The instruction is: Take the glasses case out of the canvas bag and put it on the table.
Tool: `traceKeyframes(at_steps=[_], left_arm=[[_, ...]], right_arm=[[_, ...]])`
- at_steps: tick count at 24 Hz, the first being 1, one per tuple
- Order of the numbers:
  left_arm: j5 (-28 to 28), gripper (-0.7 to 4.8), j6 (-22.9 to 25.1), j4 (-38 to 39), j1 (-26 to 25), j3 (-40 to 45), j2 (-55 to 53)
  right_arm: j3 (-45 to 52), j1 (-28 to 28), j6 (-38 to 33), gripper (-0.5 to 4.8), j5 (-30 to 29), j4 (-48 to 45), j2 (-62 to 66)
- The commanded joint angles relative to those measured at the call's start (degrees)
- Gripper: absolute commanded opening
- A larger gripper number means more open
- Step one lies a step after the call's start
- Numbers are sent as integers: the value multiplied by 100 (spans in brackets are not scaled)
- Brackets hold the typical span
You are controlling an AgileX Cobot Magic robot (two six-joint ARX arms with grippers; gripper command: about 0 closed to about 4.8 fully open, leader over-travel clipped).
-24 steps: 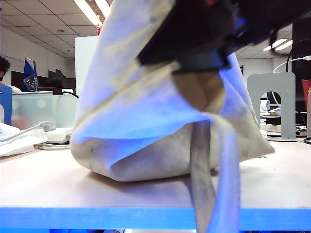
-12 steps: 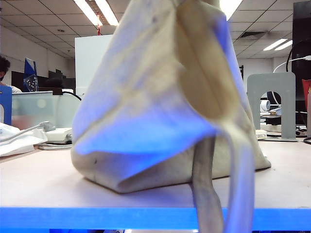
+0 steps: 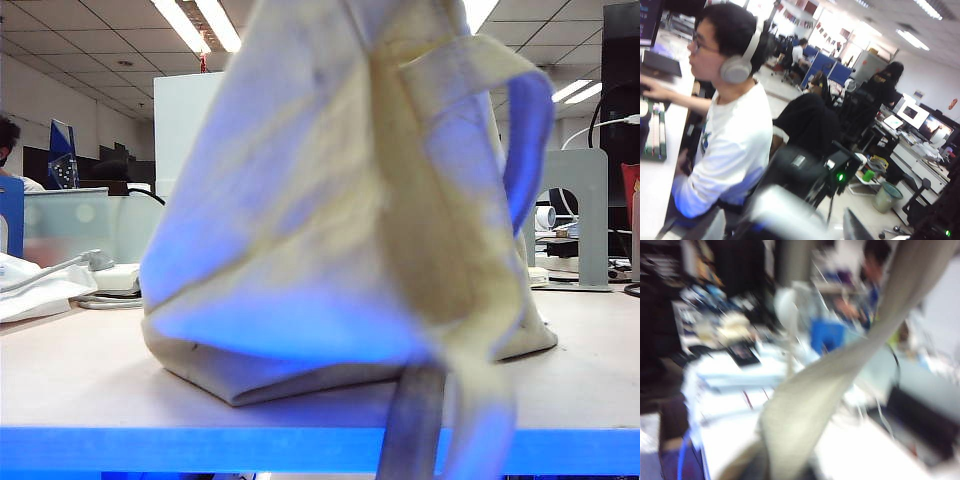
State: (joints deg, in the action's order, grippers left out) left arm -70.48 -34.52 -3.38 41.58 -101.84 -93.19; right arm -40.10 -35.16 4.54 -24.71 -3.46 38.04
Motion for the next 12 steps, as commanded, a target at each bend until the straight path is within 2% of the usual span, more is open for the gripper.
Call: traceKeyframes(at_steps=[1,2,5,8,12], left_arm=[[22,310,313,170,2,-22,31],[42,310,334,157,2,-22,31],[382,310,741,160,-7,-22,31],[1235,314,1532,245,-186,-22,28],[2833,314,2280,1045,-455,-22,2]], right_arm=[[-354,57,-7,20,-101,146,181],[-463,46,-9,-8,-114,260,251],[-671,50,-4,-8,-92,348,332],[-737,48,-4,-8,-96,315,339],[-737,46,-7,-8,-114,332,310]])
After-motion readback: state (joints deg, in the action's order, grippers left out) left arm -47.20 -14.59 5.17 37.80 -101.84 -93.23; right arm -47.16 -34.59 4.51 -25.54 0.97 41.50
